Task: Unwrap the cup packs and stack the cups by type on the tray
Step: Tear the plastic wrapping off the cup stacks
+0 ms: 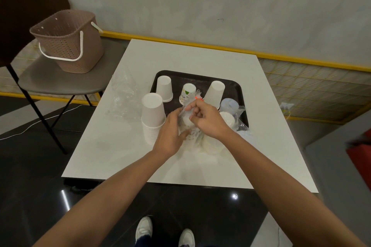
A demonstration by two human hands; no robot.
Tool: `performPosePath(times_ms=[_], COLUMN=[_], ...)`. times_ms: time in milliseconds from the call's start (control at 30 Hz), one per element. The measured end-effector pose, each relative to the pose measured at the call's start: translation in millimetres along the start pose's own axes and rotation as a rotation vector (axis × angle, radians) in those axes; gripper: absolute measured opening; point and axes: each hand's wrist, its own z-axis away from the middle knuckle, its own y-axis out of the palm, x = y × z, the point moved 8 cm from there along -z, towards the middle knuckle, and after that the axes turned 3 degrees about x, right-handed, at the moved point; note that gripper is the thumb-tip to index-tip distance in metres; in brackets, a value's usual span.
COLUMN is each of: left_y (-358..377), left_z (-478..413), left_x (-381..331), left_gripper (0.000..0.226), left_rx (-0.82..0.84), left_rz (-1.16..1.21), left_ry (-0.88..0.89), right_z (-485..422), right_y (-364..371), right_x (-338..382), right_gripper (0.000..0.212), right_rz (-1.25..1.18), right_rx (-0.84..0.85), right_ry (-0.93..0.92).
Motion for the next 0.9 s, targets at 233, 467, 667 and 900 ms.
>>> performPosePath(times_ms=[233, 467, 667, 900], left_y=[-4.6, 5.3, 12.2, 11.0], left_z=[1.6, 8.2, 12.7, 12.9], left_x=[7.3, 17.7, 37.4, 43.4], left_gripper=[0.019, 0.017, 0.015, 0.021], left_rx=[-0.069, -0.043, -0.015, -0.011], left_rz=[-0.113, -0.095, -0.156, -0.069], left_ry=[-0.055, -0.108, -0.198, -0.264], right_z=[1.5, 8.1, 12.6, 7.7], right_y=[-6.0, -2.9, 32.9, 54.6], right_x=[0.5, -8.9, -36.9, -68.7], right_gripper=[0.023, 0.069, 0.119, 0.121], right_rz=[0.101, 0.109, 0.007, -0.147], right_rx=[-0.089, -0.094, 0.05, 0.008], right_ry=[-0.046, -0.021, 0.144, 0.313])
